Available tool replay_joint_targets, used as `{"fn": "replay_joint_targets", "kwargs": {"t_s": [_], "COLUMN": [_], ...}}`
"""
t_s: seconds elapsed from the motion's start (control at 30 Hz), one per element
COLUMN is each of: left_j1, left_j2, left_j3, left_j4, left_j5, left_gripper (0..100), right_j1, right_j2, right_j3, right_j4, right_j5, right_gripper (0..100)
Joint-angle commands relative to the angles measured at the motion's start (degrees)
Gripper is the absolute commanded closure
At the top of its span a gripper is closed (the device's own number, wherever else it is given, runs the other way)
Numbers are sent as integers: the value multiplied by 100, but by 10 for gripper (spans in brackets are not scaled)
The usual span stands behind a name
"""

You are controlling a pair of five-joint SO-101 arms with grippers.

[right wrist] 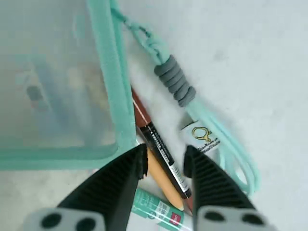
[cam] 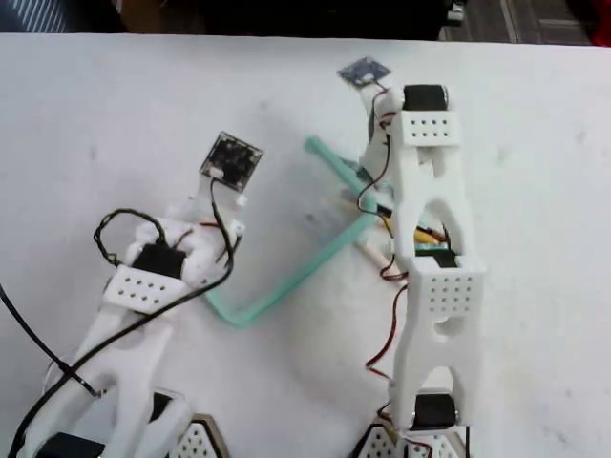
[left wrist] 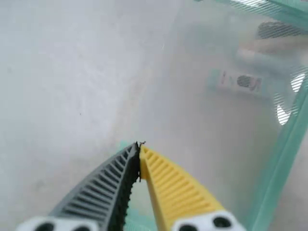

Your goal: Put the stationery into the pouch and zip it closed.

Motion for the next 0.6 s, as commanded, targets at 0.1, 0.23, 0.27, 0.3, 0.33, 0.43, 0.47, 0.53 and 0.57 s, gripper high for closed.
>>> {"fn": "replay_joint_targets", "kwargs": {"t_s": [0.1,0.23,0.27,0.3,0.33,0.43,0.47,0.53,0.57], "left_j1": [84,57,48,48,48,48,48,48,48], "left_j2": [-31,-31,-31,-31,-31,-31,-31,-31,-31], "left_j3": [-62,-53,-53,-53,-53,-53,-53,-53,-53], "left_j4": [-141,-141,-141,-132,-123,-105,-105,-105,-105], "left_j5": [9,9,9,9,9,9,9,9,9], "left_gripper": [976,976,976,976,976,976,976,976,976], "right_j1": [163,-4,-40,-66,-75,-48,-40,-31,-31], "right_j2": [-418,-418,-418,-418,-418,-321,-224,-13,101], "right_j3": [167,185,185,185,193,211,176,167,167], "right_j4": [-585,-998,-1077,-1165,-1244,-1411,-1411,-1420,-1420], "right_j5": [273,290,299,308,308,369,527,826,914], "right_gripper": [739,738,738,738,738,738,738,739,739]}}
